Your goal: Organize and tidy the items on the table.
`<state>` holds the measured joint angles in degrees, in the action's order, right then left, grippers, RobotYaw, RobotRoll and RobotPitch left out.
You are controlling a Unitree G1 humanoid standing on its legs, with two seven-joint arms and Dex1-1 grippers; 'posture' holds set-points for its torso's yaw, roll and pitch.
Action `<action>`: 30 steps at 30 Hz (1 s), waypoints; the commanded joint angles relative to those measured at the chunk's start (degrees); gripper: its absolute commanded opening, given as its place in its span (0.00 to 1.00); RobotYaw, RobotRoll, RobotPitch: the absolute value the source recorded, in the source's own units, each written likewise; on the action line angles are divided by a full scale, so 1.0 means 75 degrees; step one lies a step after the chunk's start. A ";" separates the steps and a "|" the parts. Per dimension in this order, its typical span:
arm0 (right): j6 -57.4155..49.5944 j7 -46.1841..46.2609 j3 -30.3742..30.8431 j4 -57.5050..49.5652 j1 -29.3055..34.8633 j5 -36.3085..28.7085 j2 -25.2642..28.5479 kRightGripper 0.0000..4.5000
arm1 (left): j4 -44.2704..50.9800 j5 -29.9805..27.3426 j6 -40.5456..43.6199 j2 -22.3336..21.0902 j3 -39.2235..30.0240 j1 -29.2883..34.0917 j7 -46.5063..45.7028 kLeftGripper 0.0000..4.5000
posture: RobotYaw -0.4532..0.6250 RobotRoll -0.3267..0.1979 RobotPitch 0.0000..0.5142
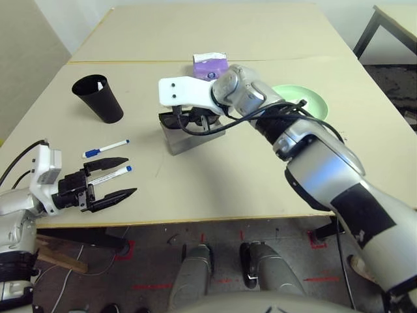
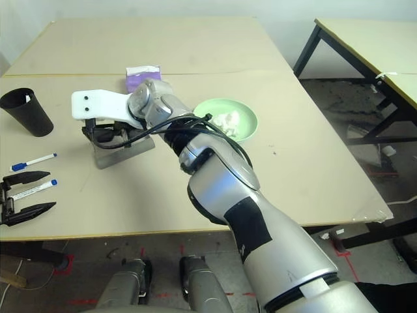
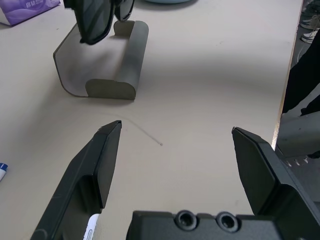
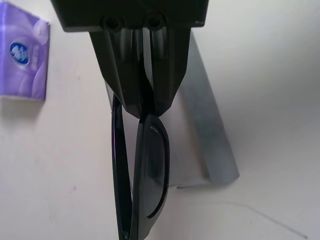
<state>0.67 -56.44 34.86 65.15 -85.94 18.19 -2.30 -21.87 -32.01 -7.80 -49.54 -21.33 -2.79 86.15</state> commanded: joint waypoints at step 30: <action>0.0758 0.0192 -0.0486 0.0829 0.0440 0.0713 -0.0104 0.00 | 0.0479 -0.0099 0.0132 0.0075 -0.0236 0.0418 -0.0152 1.00 | 0.56 0.62 0.40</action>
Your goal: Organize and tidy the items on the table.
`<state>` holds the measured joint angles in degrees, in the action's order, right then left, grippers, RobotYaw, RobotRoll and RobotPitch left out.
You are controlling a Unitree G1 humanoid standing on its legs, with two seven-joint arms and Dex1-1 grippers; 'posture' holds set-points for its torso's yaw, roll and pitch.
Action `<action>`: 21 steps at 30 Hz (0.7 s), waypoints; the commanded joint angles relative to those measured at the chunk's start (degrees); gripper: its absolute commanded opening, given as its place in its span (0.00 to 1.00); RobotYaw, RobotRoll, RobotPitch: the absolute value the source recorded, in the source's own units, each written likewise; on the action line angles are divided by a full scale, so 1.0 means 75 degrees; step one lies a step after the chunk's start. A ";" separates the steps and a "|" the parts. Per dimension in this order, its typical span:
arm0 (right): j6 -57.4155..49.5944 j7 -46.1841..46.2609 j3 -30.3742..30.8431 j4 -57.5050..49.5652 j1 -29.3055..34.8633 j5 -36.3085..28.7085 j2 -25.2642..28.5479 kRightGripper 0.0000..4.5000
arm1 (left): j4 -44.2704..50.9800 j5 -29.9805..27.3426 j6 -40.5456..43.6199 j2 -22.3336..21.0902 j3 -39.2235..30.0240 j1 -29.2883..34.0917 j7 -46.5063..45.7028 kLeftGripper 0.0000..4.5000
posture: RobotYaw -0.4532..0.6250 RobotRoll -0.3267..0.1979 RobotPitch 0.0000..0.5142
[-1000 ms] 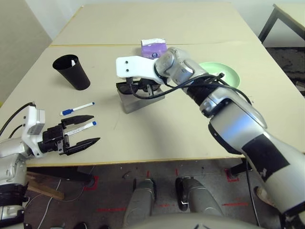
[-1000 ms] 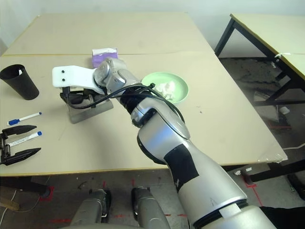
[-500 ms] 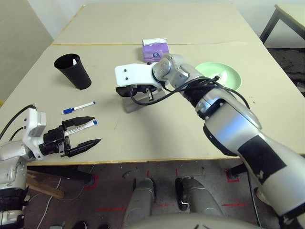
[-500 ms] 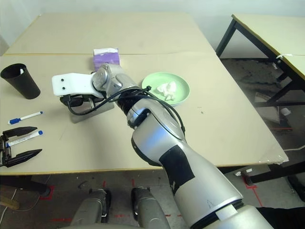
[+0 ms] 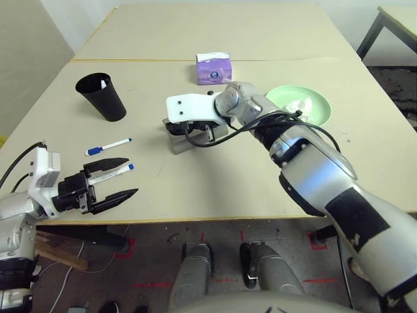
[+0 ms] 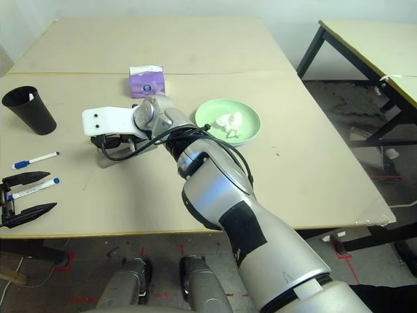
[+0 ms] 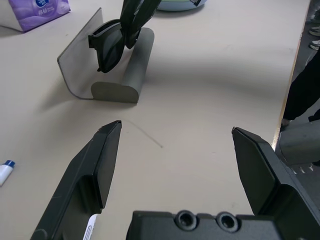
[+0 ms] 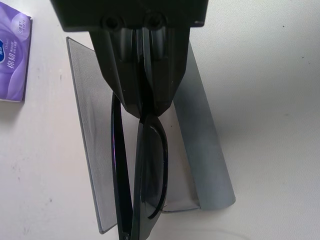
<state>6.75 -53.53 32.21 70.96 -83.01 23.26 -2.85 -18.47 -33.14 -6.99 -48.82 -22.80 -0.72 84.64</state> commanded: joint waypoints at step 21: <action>0.0036 -0.0549 -0.0107 0.0183 -0.0008 0.0143 -0.0172 0.29 | 0.1064 -0.0126 0.0239 0.0536 0.0064 0.1157 -0.0386 1.00 | 0.59 0.62 0.43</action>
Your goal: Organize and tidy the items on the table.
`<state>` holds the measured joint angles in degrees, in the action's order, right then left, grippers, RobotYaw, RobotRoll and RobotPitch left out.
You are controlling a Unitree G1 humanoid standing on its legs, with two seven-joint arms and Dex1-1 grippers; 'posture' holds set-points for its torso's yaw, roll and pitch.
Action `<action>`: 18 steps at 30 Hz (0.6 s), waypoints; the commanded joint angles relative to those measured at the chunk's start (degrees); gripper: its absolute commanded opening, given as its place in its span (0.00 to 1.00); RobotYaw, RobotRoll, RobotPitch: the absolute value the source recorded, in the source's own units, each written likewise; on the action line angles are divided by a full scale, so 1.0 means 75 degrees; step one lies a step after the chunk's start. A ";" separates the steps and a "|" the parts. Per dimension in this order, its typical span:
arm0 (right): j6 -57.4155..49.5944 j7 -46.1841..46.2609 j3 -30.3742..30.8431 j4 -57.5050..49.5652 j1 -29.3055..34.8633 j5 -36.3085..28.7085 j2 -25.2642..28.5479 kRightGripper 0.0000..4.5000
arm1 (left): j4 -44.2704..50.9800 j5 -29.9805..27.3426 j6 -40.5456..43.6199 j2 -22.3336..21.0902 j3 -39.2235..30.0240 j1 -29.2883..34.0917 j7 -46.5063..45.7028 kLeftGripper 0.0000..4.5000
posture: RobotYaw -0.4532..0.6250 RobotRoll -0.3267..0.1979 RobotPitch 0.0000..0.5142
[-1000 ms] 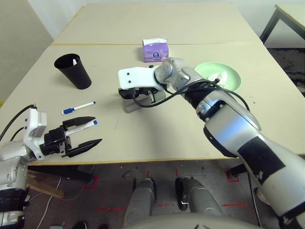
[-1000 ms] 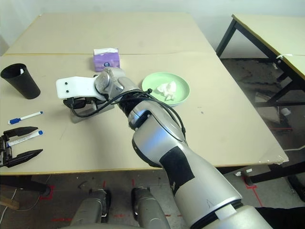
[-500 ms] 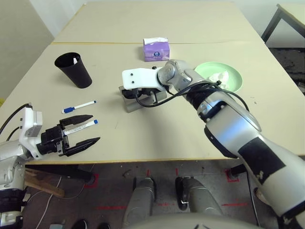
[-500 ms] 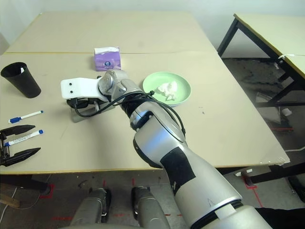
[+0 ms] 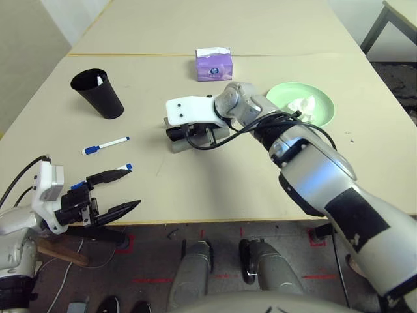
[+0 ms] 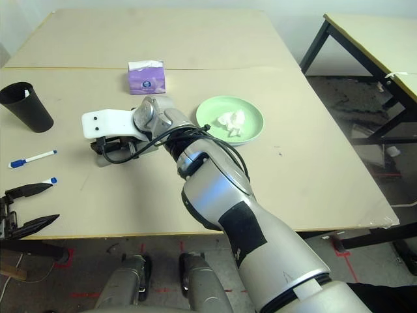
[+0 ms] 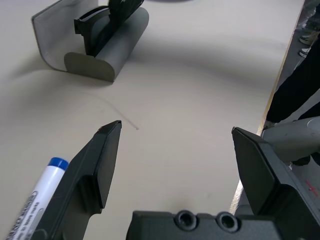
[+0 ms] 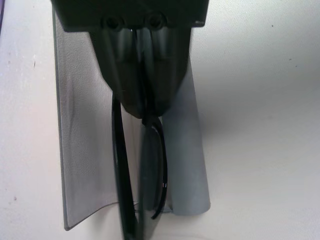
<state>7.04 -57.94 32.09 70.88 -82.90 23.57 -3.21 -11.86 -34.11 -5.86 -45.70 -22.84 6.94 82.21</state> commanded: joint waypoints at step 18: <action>-0.0014 0.0406 -0.0290 0.0427 -0.0245 0.0167 0.0085 0.99 | 0.0345 0.0098 0.0210 0.0375 0.0303 -0.0053 -0.0257 1.00 | 0.57 0.62 0.41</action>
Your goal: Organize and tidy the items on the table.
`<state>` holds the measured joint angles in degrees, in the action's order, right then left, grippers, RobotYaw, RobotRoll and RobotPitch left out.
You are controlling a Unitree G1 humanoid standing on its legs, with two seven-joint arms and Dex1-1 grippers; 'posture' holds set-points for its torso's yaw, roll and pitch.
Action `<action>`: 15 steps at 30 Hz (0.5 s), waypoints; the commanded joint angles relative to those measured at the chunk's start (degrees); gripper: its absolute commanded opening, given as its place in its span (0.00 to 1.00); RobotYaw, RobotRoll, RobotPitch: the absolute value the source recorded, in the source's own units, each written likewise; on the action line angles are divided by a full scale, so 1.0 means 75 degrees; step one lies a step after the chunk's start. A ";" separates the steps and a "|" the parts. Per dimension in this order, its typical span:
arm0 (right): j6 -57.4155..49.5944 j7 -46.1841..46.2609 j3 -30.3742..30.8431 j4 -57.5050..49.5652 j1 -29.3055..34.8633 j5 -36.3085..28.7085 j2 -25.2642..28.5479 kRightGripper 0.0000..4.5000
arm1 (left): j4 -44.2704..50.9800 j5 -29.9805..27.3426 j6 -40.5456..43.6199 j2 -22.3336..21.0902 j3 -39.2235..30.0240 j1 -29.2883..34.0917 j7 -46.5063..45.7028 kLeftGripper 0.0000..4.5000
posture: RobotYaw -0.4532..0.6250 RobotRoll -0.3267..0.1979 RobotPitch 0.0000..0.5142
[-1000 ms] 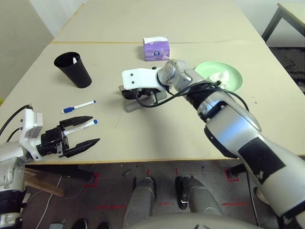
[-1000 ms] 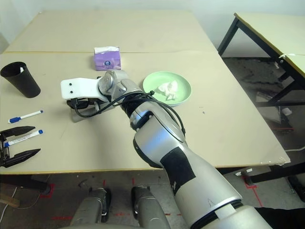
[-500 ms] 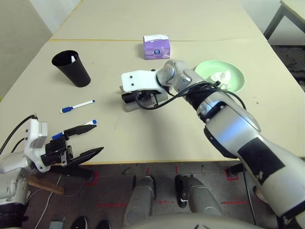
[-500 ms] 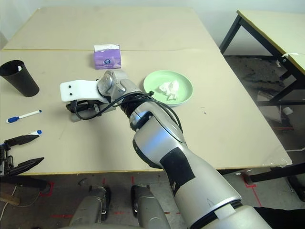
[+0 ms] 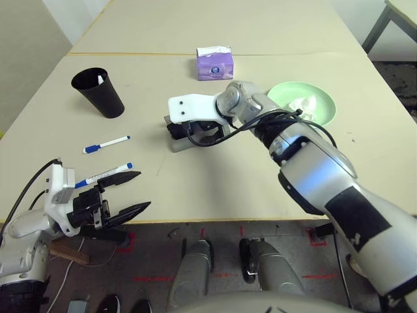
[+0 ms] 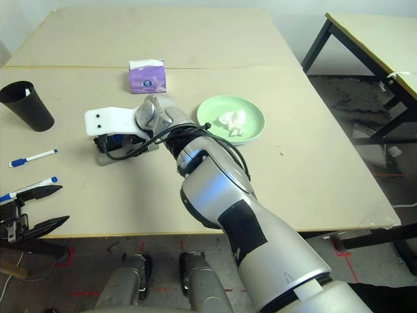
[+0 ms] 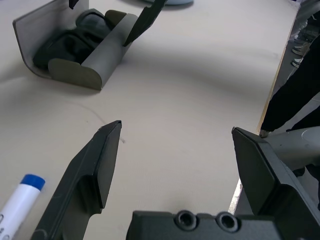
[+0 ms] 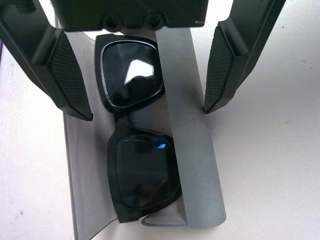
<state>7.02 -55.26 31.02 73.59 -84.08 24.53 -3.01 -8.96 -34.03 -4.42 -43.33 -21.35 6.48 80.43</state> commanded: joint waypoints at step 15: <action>-0.1247 -0.1726 -0.1273 -0.0618 -0.0106 -0.0947 0.0875 0.99 | -0.0687 0.0241 -0.0093 0.0027 0.0186 -0.0707 0.0029 1.00 | 0.53 0.62 0.37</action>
<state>-0.27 -65.95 23.32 70.93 -84.25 19.80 3.11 -12.78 -33.12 -4.63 -42.88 -20.24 0.99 80.29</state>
